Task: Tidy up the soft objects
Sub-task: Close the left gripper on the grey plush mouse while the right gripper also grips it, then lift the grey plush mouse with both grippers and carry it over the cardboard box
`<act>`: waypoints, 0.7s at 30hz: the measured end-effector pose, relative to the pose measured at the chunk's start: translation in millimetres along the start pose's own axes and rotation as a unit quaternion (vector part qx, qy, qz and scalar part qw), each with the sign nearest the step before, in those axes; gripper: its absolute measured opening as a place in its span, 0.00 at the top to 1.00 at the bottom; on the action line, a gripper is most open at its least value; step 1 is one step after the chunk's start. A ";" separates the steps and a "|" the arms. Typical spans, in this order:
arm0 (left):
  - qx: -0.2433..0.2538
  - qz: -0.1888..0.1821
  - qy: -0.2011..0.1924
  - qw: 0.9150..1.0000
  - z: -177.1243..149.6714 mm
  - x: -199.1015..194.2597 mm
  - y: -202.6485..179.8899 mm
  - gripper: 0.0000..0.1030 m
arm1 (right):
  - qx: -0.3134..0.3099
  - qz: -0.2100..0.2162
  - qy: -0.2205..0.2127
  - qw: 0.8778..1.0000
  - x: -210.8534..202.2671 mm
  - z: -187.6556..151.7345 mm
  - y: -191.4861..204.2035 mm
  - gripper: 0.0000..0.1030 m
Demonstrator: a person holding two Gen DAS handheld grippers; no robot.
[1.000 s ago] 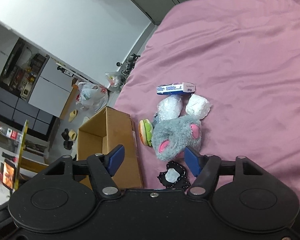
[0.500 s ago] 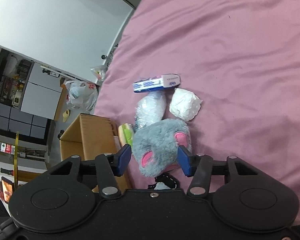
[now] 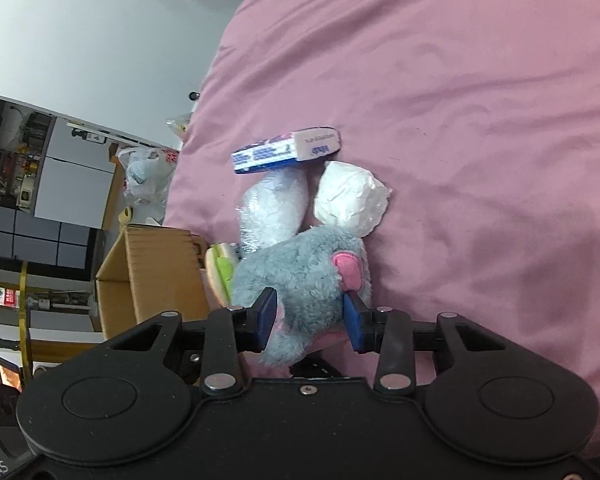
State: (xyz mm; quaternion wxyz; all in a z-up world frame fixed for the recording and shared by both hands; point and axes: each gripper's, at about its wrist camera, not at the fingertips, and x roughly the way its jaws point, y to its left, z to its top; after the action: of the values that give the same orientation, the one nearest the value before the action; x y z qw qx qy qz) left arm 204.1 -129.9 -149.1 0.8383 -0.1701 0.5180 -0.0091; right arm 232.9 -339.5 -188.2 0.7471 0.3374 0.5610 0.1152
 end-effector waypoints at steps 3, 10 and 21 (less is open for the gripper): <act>-0.006 -0.004 0.001 1.000 -0.1 7.6 0.8 0.68 | 0.002 -0.001 0.002 1.000 2.5 1.7 -4.4 0.67; -0.010 -0.006 0.003 1.000 1.9 19.4 -7.5 0.68 | -0.002 0.009 -0.006 1.000 1.9 4.5 -10.9 0.72; -0.039 -0.025 -0.004 0.999 0.0 14.3 -3.8 0.80 | -0.039 -0.007 -0.036 0.999 -12.2 -6.5 3.4 0.77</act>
State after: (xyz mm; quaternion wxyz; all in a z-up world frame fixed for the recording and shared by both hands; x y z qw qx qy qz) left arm 211.4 -136.1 -160.3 0.8324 -0.2157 0.5104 -0.0092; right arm 223.4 -341.2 -177.7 0.7802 0.3079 0.5311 0.1200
